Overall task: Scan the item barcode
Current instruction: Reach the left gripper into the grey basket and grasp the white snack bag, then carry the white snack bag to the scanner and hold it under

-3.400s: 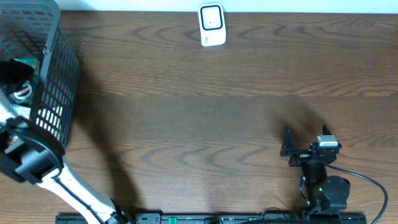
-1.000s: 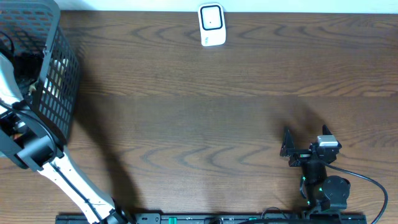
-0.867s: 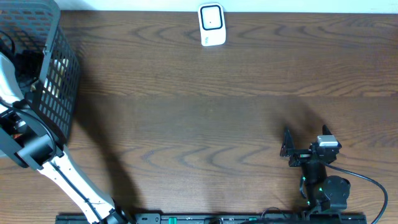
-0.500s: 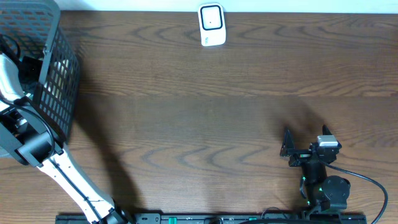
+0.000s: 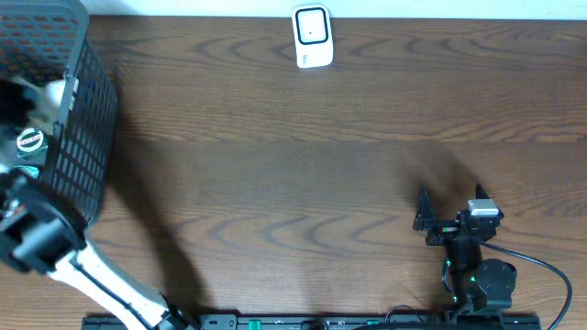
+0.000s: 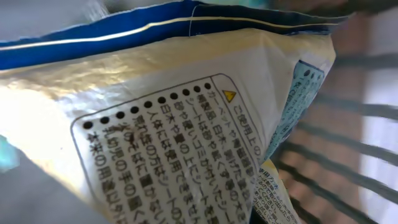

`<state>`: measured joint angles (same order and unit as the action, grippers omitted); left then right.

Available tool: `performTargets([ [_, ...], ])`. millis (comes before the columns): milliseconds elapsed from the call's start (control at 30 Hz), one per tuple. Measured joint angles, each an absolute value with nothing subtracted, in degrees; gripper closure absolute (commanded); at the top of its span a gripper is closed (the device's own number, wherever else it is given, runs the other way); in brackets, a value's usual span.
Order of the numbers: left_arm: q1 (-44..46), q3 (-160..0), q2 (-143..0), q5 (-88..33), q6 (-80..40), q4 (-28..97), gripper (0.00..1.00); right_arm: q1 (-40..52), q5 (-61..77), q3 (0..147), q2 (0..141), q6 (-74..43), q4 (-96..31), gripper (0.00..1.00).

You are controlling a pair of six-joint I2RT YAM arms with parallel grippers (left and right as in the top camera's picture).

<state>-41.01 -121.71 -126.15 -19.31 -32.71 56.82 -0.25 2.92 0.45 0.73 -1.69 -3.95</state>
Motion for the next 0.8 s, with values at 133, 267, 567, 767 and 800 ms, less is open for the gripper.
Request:
performTargets([
  [133,-42.44,-121.80,-111.92,-19.79,-32.71,53.84,0.93,-0.25,2.92,0.45,0.73,-1.67,-3.97,0.01],
  [267,-41.76,-122.72,-103.00,-20.91,-32.71,50.50,0.93,-0.25,2.92,0.45,0.73,-1.69,-3.97,0.01],
  [567,-34.33,-122.69,-96.79,-30.76,-28.08,46.15,0.93,-0.25,2.92,0.45,0.73,-1.69,-3.95,0.01],
  [767,-15.49,-122.69,-95.07,-35.75,-19.84,51.77,0.93,-0.25,2.92,0.45,0.73,-1.69,-3.97,0.01],
  [800,-11.62,-122.69,-95.39,-35.35,-18.63,53.47,0.93,-0.25,2.92,0.45,0.73,-1.69,-3.95,0.01],
])
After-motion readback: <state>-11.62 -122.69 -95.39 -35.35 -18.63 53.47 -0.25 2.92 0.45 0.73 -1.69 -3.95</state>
